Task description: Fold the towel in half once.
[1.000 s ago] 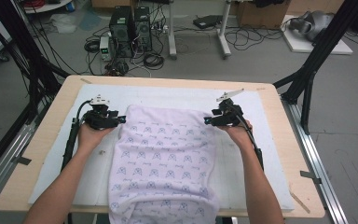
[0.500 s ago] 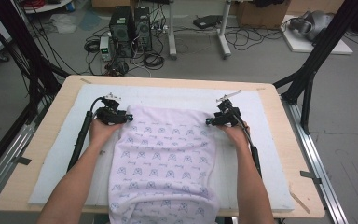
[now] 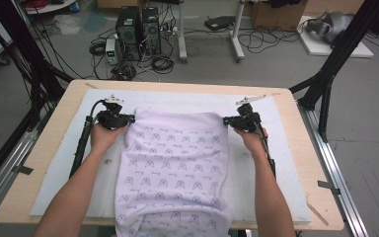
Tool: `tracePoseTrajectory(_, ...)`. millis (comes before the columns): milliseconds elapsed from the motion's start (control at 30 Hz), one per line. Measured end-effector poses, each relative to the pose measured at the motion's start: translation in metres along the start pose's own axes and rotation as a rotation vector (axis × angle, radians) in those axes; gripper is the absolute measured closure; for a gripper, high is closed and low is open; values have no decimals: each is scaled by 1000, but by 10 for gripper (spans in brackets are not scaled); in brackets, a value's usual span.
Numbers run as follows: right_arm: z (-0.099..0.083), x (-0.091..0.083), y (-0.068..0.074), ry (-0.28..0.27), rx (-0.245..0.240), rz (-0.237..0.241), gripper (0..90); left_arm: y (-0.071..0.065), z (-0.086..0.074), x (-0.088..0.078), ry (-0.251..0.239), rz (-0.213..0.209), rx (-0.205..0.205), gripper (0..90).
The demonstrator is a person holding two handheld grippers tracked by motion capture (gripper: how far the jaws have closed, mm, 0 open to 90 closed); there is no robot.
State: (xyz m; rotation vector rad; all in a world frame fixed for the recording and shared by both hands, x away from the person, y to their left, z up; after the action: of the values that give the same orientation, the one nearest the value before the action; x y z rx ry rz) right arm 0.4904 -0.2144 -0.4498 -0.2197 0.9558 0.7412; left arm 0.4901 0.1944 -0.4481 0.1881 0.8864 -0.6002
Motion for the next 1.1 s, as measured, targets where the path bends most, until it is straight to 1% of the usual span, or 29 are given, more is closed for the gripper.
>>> tracePoseTrajectory(33, 2, -9, 1, -15, -5, 14, 874, 0, 4, -9, -34, -2, 2, 863)
tracePoseTrajectory(67, 4, -17, 2, -15, -13, 16, 874, -1, 7, -17, -64, -5, 6, 863)
tracePoseTrajectory(100, 8, -26, 3, -23, -33, 6, 874, -1, 10, -26, -89, -9, 11, 863)
tracePoseTrajectory(167, 16, -45, 6, -72, -40, 21, 874, -2, 16, -44, -140, -22, 9, 862)
tracePoseTrajectory(200, 19, -54, 9, -84, -46, 26, 874, -5, 18, -54, -167, -24, 20, 862)
tracePoseTrajectory(233, 22, -62, 14, -98, -61, 26, 874, -7, 18, -59, -177, -29, 23, 862)
tracePoseTrajectory(300, 20, -71, 26, -143, -66, 52, 874, -13, 11, -70, -211, -50, 27, 861)
tracePoseTrajectory(333, 17, -73, 33, -162, -72, 68, 874, -18, 4, -72, -210, -56, 42, 861)
tracePoseTrajectory(367, 11, -73, 40, -156, -93, 68, 873, -22, -4, -73, -193, -48, 61, 860)
tracePoseTrajectory(400, 4, -73, 46, -147, -101, 72, 873, -25, -13, -74, -175, -50, 72, 860)
tracePoseTrajectory(467, -11, -72, 56, -123, -102, 71, 872, -31, -30, -78, -165, -55, 83, 858)
tracePoseTrajectory(533, -26, -72, 66, -115, -131, 82, 871, -37, -47, -83, -165, -55, 100, 858)
tracePoseTrajectory(567, -34, -73, 72, -105, -146, 89, 870, -44, -58, -89, -181, -41, 118, 858)
tracePoseTrajectory(600, -43, -75, 80, -111, -164, 108, 869, -48, -65, -92, -210, -44, 120, 859)
tracePoseTrajectory(633, -49, -77, 86, -117, -175, 119, 869, -55, -75, -96, -220, -59, 129, 860)
tracePoseTrajectory(667, -58, -80, 92, -118, -187, 130, 869, -62, -86, -99, -214, -50, 158, 860)
tracePoseTrajectory(700, -67, -82, 99, -111, -193, 144, 868, -69, -97, -102, -213, -51, 193, 860)
tracePoseTrajectory(733, -77, -84, 106, -119, -209, 163, 868, -74, -108, -104, -197, -90, 194, 857)
tracePoseTrajectory(767, -86, -87, 113, -128, -214, 194, 857, -79, -118, -106, -193, -125, 197, 841)
tracePoseTrajectory(800, -95, -88, 119, -129, -223, 221, 813, -83, -128, -109, -188, -141, 211, 814)
tracePoseTrajectory(833, -103, -89, 122, -135, -231, 236, 781, -83, -135, -110, -165, -152, 211, 750)
tracePoseTrajectory(867, -108, -91, 125, -138, -224, 246, 757, -83, -139, -111, -145, -169, 206, 693)
tracePoseTrajectory(900, -110, -91, 125, -140, -225, 240, 733, -81, -141, -112, -140, -171, 206, 663)
tracePoseTrajectory(967, -107, -89, 120, -137, -215, 224, 705, -76, -137, -111, -135, -173, 185, 633)
tracePoseTrajectory(1000, -103, -87, 118, -133, -210, 218, 698, -74, -132, -110, -136, -163, 183, 627)
tracePoseTrajectory(1033, -99, -83, 115, -111, -215, 198, 683, -71, -127, -107, -132, -146, 180, 633)
tracePoseTrajectory(1067, -94, -78, 112, -90, -222, 180, 672, -68, -122, -102, -115, -132, 170, 650)
tracePoseTrajectory(1100, -89, -74, 107, -79, -216, 166, 659, -65, -117, -96, -98, -116, 163, 656)
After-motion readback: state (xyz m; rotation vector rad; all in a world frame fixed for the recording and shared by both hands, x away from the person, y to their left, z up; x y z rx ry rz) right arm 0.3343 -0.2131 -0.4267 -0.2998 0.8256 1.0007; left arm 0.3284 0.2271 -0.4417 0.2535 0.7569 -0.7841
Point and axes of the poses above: each handheld gripper's, and its own axes: x roughly forward along the jaws, z roughly out of its top, y roughly to its left, the point moved 6 cm from there along x, roughly forward along the jaws, and after that the axes turned 14 degrees about y, right-handed, at the moved point
